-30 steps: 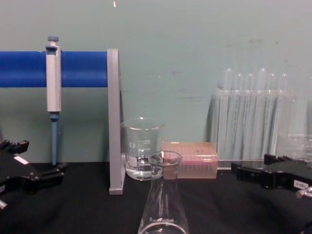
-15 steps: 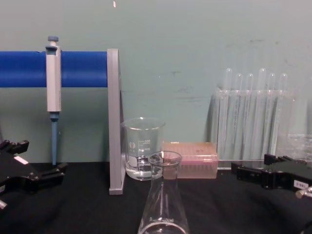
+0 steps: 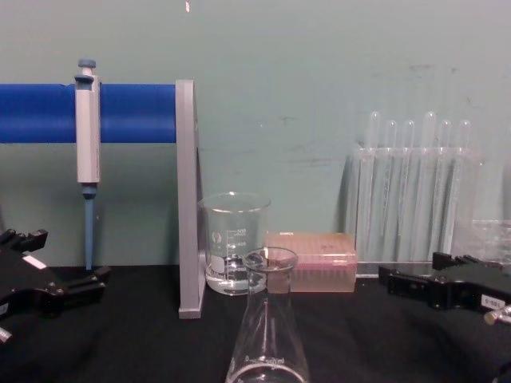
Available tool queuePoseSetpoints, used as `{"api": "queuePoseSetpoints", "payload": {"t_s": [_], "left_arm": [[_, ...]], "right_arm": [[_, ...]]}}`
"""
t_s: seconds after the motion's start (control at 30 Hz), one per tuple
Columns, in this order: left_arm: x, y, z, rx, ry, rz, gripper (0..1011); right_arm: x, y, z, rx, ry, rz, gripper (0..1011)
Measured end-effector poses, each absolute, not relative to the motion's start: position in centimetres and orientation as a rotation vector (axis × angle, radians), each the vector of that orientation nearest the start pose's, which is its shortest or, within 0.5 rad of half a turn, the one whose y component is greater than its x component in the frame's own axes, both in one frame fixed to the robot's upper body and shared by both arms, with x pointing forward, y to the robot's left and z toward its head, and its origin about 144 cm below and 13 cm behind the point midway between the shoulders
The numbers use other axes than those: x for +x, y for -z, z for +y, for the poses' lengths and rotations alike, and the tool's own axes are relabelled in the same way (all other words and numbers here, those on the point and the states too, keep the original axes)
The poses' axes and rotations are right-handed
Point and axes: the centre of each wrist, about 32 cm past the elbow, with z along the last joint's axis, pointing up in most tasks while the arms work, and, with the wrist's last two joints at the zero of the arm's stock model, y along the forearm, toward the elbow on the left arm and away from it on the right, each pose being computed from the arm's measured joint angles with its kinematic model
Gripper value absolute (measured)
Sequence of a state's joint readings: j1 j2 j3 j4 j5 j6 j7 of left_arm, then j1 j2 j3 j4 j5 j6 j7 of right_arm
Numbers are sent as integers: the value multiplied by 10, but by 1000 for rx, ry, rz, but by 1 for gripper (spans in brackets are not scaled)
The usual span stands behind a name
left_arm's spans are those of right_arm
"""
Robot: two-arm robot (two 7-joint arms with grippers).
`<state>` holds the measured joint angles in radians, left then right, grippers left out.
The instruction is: Grasp the erlenmeyer flask with one hand, shake it three times, then place it back.
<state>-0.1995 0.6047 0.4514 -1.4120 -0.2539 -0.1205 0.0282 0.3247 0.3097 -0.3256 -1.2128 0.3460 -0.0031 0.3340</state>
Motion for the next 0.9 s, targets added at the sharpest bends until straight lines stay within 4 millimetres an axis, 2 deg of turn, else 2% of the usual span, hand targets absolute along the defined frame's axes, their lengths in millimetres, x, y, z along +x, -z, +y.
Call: {"api": "queuePoseSetpoints", "payload": {"t_s": [0.9], "left_arm": [[489,-1140,310,305,-1248,-285,1001]], "right_arm": [[539,-1135,-259,-113,1052,64,1000]]}}
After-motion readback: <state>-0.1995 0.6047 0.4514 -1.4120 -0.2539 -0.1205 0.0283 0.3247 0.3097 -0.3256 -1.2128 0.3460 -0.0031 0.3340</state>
